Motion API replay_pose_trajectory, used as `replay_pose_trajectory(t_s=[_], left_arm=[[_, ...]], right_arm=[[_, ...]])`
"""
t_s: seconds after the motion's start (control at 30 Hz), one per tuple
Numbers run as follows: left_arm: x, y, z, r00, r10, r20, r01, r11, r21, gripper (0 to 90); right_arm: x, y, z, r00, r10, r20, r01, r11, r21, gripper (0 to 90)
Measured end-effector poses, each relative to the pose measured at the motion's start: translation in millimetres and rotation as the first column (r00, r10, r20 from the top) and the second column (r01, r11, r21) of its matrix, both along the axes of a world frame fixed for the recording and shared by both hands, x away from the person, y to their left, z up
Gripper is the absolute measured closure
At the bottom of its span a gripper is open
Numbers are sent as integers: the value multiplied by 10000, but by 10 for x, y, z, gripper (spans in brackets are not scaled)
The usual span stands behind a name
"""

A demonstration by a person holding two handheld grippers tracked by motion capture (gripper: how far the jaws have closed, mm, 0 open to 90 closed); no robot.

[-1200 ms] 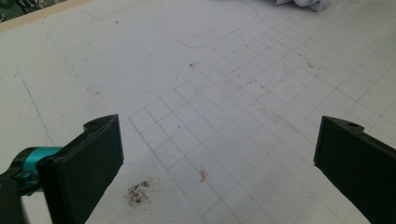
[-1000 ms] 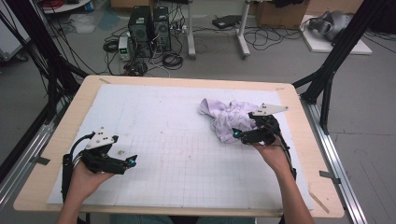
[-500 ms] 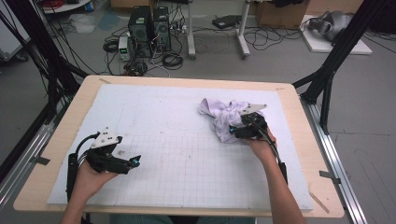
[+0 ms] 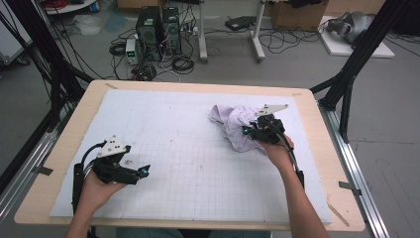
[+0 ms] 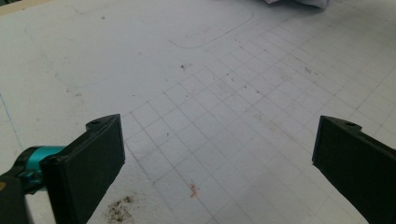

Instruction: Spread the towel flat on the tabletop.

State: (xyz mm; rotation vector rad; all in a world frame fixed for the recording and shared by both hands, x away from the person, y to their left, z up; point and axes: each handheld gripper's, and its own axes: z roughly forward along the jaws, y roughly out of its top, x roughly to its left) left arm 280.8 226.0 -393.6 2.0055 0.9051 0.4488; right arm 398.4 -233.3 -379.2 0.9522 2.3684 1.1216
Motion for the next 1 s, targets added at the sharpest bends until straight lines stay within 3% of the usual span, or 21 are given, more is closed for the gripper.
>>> replay_pose_trajectory(t_s=[0.17, 0.37, 0.53, 0.57, 0.6, 0.63, 0.67, 0.7, 0.77, 0.8, 0.83, 0.87, 0.9, 1.0], left_arm=[[-14, -10, 29, 9999, -47, 126, 47, 10000, 49, 29], [-31, -12, 71, 9997, -13, 250, 15, 9999, -109, 29], [-57, -4, 84, 9994, -71, 335, 76, 9998, -166, 29], [-60, -2, 79, 9994, -128, 333, 132, 9998, -114, 29], [-67, -6, 67, 9994, -146, 299, 151, 9998, -144, 29], [-68, -9, 59, 9994, -143, 301, 148, 9998, -146, 29], [-68, -19, 45, 9995, -191, 257, 196, 9996, -201, 29], [-64, -31, 31, 9994, -244, 244, 249, 9995, -170, 29], [-60, -43, 26, 9994, -273, 218, 277, 9995, -174, 29], [-43, -77, 16, 9994, -322, 156, 326, 9992, -228, 29], [-43, -77, 16, 9994, -322, 156, 326, 9992, -228, 29], [-32, -99, 15, 9992, -377, 141, 381, 9990, -237, 29], [-16, -146, 19, 9986, -524, 119, 527, 9983, -261, 55], [2, -247, 23, 9970, -761, 125, 765, 9965, -333, 109]], right_arm=[[-266, 220, 306, 9926, 1162, 365, -1178, 9919, 465, 721], [-623, 518, 572, 9682, 2441, 556, -2485, 9637, 974, 721], [-914, 868, 457, 9350, 3547, 64, -3529, 9282, 1182, 716], [-914, 868, 457, 9350, 3547, 64, -3529, 9282, 1182, 716], [-984, 974, 318, 9215, 3879, -174, -3850, 9185, 899, 683], [-984, 974, 318, 9215, 3879, -174, -3850, 9185, 899, 683], [-989, 991, 267, 9151, 4027, -231, -3997, 9130, 811, 657], [-991, 977, 161, 8911, 4477, -736, -4406, 8926, 953, 528], [-989, 957, 153, 8882, 4522, -818, -4427, 8897, 1113, 492], [-979, 835, 215, 8829, 4652, -635, -4480, 8752, 1824, 448], [-971, 787, 249, 8902, 4535, -438, -4378, 8781, 1930, 432], [-971, 787, 249, 8902, 4535, -438, -4378, 8781, 1930, 432], [-940, 667, 326, 9112, 4117, -136, -4023, 8965, 1858, 415], [-879, 587, 289, 9368, 3497, -112, -3465, 9319, 1069, 392]])
